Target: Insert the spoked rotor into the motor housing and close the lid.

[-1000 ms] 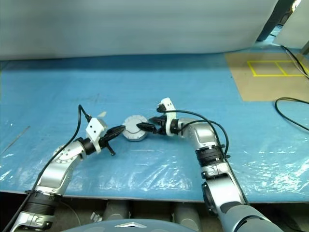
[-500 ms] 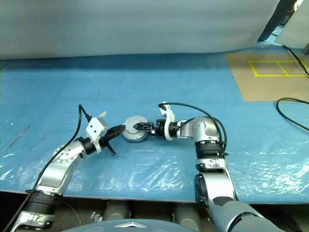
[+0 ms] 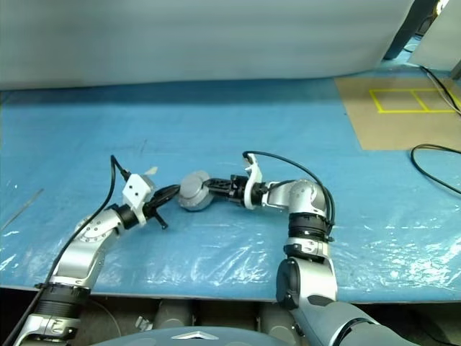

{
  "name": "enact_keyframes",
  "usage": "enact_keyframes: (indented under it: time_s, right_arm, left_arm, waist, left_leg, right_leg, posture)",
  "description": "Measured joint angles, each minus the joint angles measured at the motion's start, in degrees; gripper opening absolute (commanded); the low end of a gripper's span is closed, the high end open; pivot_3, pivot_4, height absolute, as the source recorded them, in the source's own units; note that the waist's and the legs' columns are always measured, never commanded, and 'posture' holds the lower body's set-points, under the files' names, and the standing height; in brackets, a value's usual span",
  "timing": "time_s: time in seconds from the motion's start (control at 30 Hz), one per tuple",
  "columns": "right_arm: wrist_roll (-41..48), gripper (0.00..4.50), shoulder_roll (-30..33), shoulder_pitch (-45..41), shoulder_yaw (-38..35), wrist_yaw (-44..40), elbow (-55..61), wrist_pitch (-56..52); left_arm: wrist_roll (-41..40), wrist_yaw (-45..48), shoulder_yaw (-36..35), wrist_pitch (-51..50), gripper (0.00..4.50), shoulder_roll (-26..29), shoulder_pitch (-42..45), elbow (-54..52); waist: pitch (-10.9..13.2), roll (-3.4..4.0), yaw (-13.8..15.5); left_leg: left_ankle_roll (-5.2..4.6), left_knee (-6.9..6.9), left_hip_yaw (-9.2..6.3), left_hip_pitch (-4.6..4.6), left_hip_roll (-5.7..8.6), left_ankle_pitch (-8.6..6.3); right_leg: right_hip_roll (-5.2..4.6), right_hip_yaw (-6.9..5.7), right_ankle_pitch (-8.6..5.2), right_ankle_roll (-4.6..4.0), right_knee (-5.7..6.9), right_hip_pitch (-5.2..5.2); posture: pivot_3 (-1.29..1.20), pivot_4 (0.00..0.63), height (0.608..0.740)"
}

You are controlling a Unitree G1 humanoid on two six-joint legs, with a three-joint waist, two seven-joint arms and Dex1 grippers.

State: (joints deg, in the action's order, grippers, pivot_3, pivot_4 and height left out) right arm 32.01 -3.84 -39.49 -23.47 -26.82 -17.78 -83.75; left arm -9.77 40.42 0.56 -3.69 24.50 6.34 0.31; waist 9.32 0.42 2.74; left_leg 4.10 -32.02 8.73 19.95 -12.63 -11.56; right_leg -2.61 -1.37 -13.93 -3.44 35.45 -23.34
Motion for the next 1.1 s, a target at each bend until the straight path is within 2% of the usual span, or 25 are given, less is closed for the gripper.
enact_keyframes:
  time_s: [0.17, 0.3, 0.43, 0.63, 0.77, 0.87, 1.0, 1.1]
  right_arm:
    - [0.0, 1.34, -0.11, 0.08, 0.02, 0.31, 0.08, -0.01]
    - [0.0, 1.34, -0.11, 0.41, 1.83, 0.21, 0.85, 0.89]
    - [0.14, 1.34, -1.93, 0.63, 1.82, 0.69, 0.12, 4.54]
    - [4.79, 1.34, -2.91, -0.09, -5.68, 4.64, -2.81, 11.69]
    - [10.12, 1.34, -2.91, -1.66, -9.58, 6.63, -3.05, 15.98]
    - [13.05, 1.34, -2.91, -1.98, -9.57, 7.53, -3.09, 17.37]
    - [15.59, 1.34, -2.91, -1.99, -9.22, 8.22, -3.15, 19.31]
    - [16.57, 1.34, -2.91, -2.0, -8.72, 8.28, -3.39, 20.58]
  left_arm:
    - [-0.01, 0.0, -0.12, 0.17, 0.0, -0.23, 0.0, 0.22]
    - [-2.96, -1.89, -2.49, -1.45, 0.0, -4.25, -0.01, 0.84]
    - [-9.85, -4.74, -6.99, -4.73, 0.0, -8.35, 1.03, 0.84]
    - [-21.88, -8.41, -16.38, -11.07, 0.0, -10.29, 2.27, 0.44]
    - [-28.82, -8.73, -18.07, -17.07, 0.0, -11.96, 0.97, -1.03]
    - [-34.8, -9.88, -19.29, -21.28, 0.61, -14.11, 0.8, -2.41]
    - [-42.99, -12.3, -20.53, -25.63, 1.96, -17.37, 0.57, -4.64]
    - [-46.28, -14.28, -21.11, -26.85, 2.99, -18.48, 0.87, -5.69]
  waist:
    - [0.0, 0.0, 0.01]
    - [0.01, -0.01, -0.24]
    - [0.04, -0.04, -0.48]
    - [0.12, -0.12, -0.12]
    - [0.2, -0.21, -0.03]
    - [0.2, -0.2, -0.08]
    - [0.21, -0.22, -0.15]
    - [0.21, -0.22, -0.15]
  left_leg:
    - [0.0, 0.0, 0.0, 0.0, 0.0, 0.0]
    - [0.0, -0.01, 0.01, 0.01, -0.01, 0.0]
    - [0.01, -0.01, 0.01, 0.06, -0.15, 0.0]
    - [0.02, -0.02, 0.0, 0.16, -0.06, 0.0]
    - [0.04, 0.1, -0.01, 0.17, -0.1, -0.01]
    - [0.08, 0.14, -0.02, 0.15, -0.11, -0.03]
    - [0.1, 0.14, -0.03, 0.17, -0.12, -0.05]
    - [0.1, 0.14, -0.03, 0.17, -0.12, -0.05]
  right_leg:
    - [0.0, 0.0, 0.0, 0.0, 0.0, 0.01]
    - [0.0, 0.0, -0.01, -0.02, 0.0, 0.02]
    - [0.16, 0.0, -0.04, -0.07, 0.01, -0.04]
    - [0.14, 0.04, 0.1, 0.15, -0.1, -0.09]
    - [0.19, 0.01, 0.11, 0.16, -0.11, -0.11]
    - [0.22, 0.01, 0.11, 0.16, -0.12, -0.11]
    - [0.25, 0.01, 0.11, 0.16, -0.13, -0.11]
    - [0.26, 0.01, 0.12, 0.17, -0.13, -0.11]
  posture:
    - [0.0, 0.15, 0.74]
    - [0.0, 0.15, 0.74]
    - [0.0, 0.15, 0.74]
    - [0.0, 0.15, 0.74]
    - [0.0, 0.15, 0.74]
    - [0.0, 0.15, 0.74]
    - [0.0, 0.15, 0.74]
    - [0.0, 0.15, 0.74]
